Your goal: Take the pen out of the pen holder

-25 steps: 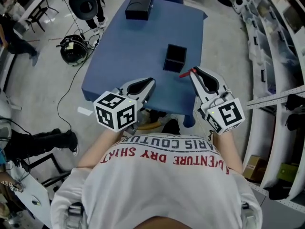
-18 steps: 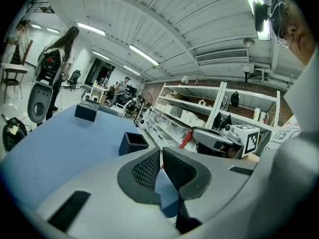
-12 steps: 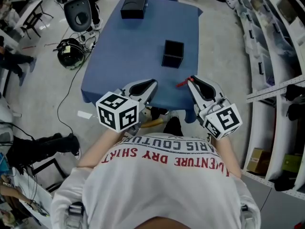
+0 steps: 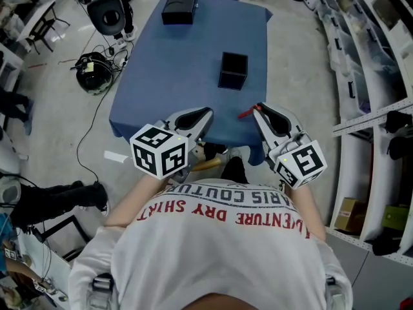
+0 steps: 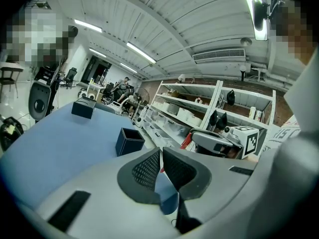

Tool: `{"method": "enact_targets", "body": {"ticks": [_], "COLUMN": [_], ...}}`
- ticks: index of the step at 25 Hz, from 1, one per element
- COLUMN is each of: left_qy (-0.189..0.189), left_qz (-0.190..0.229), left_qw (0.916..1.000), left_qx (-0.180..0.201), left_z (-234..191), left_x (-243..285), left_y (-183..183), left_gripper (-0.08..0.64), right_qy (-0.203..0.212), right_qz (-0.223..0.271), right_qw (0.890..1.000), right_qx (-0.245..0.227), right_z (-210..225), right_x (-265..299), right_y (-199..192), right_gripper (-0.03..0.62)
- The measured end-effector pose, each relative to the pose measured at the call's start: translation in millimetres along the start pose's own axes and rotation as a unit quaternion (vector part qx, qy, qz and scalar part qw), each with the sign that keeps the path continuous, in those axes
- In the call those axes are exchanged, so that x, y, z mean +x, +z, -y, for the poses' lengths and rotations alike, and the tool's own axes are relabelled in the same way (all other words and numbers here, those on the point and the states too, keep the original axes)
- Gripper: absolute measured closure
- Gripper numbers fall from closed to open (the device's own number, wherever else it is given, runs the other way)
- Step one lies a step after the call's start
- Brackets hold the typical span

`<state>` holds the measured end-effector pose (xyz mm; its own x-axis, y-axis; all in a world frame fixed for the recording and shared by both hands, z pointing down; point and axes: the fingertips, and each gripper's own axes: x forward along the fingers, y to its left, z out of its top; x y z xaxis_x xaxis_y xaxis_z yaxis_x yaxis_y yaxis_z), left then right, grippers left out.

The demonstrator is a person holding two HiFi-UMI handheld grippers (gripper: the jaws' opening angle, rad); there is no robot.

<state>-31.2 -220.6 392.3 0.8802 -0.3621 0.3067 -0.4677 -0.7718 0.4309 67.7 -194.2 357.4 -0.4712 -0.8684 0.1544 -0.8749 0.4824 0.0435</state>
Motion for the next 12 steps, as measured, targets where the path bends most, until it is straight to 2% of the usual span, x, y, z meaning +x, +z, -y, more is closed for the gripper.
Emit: {"method": "enact_targets", "body": {"ticks": [12], "left_qy": [0.004], "left_qz": [0.001], "left_qw": [1.0000], "left_qx": [-0.006], "left_z": [-4.8], "left_x": [1.4], "left_y": [-0.7], "left_gripper": [0.520], "right_qy": [0.006], "right_qz": [-0.003], "right_qw": [1.000], "right_qx": [0.005], "right_z": [1.7], "right_x": [6.3], "right_y": [-2.4], "right_gripper": [0.537]}}
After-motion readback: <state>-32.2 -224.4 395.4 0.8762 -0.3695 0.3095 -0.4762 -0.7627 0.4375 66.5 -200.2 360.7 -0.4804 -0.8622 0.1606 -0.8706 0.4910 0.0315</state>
